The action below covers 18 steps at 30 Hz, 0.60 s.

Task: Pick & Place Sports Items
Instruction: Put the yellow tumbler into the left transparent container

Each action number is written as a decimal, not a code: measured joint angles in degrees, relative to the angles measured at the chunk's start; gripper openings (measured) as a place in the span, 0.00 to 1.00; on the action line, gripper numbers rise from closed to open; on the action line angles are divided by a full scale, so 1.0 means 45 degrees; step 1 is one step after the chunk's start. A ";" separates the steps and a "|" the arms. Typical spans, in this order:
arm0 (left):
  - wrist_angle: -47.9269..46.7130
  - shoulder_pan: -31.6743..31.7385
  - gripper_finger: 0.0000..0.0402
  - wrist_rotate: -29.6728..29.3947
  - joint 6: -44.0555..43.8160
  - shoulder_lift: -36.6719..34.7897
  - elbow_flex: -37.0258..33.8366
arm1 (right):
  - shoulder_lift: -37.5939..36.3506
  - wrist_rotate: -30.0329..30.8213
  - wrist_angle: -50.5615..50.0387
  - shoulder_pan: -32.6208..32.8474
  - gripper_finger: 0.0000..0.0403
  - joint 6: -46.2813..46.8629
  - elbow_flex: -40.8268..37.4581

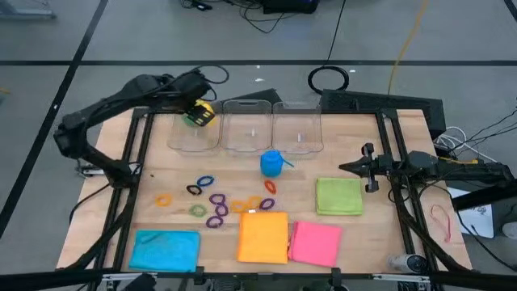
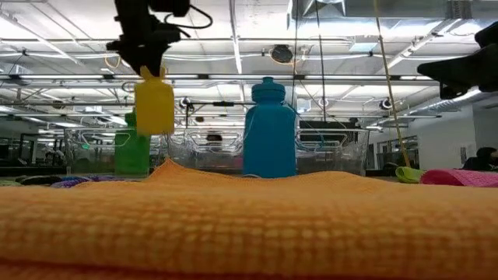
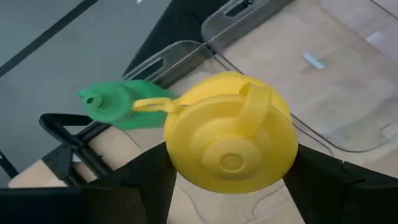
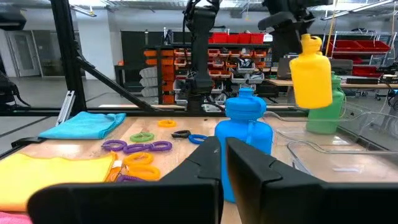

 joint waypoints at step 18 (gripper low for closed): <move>-0.1430 -0.0014 0.51 0.0583 -0.0479 0.0282 0.0000 | 0.0000 0.0000 0.0005 0.0000 0.00 0.0000 -0.0005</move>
